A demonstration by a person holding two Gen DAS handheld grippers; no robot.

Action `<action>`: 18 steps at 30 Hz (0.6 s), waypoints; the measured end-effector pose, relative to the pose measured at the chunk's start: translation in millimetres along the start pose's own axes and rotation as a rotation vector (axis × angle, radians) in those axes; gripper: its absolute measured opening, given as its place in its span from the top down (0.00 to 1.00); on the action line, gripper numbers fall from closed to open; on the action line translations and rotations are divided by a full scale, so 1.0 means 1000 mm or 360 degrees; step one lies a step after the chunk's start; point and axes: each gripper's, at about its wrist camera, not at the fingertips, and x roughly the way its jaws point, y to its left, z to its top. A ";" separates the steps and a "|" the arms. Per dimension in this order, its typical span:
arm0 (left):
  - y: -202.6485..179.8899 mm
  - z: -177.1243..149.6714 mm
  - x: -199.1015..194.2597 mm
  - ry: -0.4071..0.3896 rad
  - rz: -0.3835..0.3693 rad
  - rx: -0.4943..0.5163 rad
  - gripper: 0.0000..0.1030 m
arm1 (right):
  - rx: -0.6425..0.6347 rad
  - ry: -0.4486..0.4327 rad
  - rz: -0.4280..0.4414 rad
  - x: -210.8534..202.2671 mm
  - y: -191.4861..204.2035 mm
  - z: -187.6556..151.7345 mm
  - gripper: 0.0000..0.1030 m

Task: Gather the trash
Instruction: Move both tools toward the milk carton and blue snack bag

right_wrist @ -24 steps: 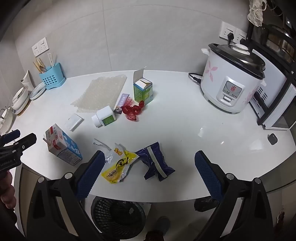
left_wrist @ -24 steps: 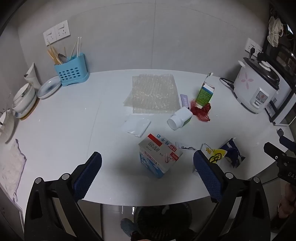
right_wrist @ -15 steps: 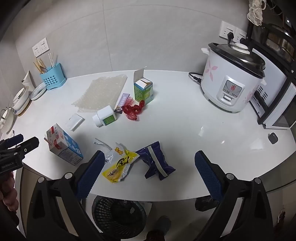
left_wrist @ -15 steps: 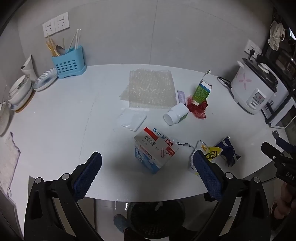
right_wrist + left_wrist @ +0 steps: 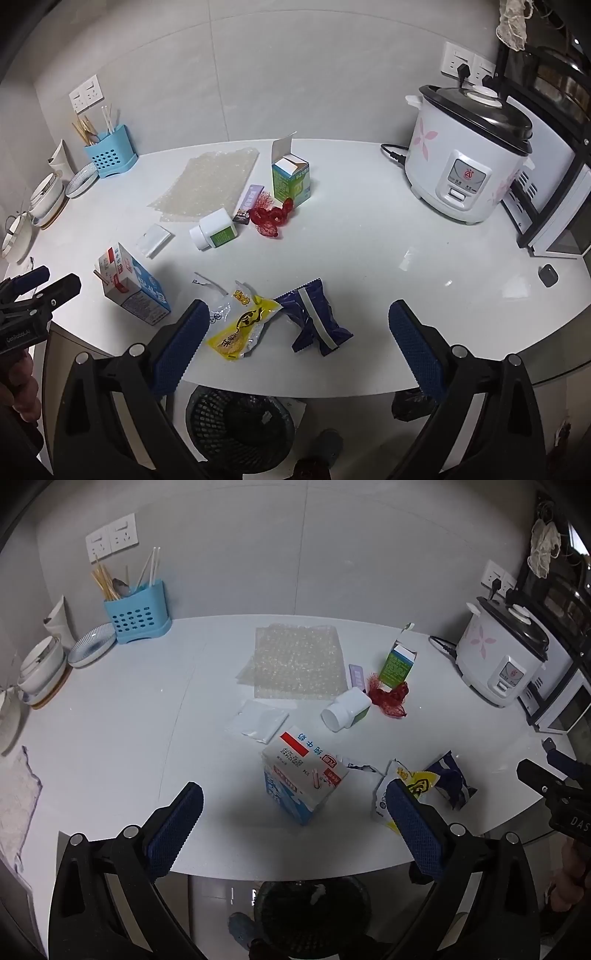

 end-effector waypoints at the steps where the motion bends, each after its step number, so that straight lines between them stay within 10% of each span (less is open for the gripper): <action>1: 0.002 -0.001 0.000 0.0005 -0.0001 -0.0003 0.06 | -0.0001 0.0001 0.0001 0.000 0.000 0.000 0.09; 18: -0.001 -0.007 -0.002 0.0012 0.0078 -0.0026 0.06 | -0.0018 0.0007 0.0022 -0.003 0.000 0.000 0.09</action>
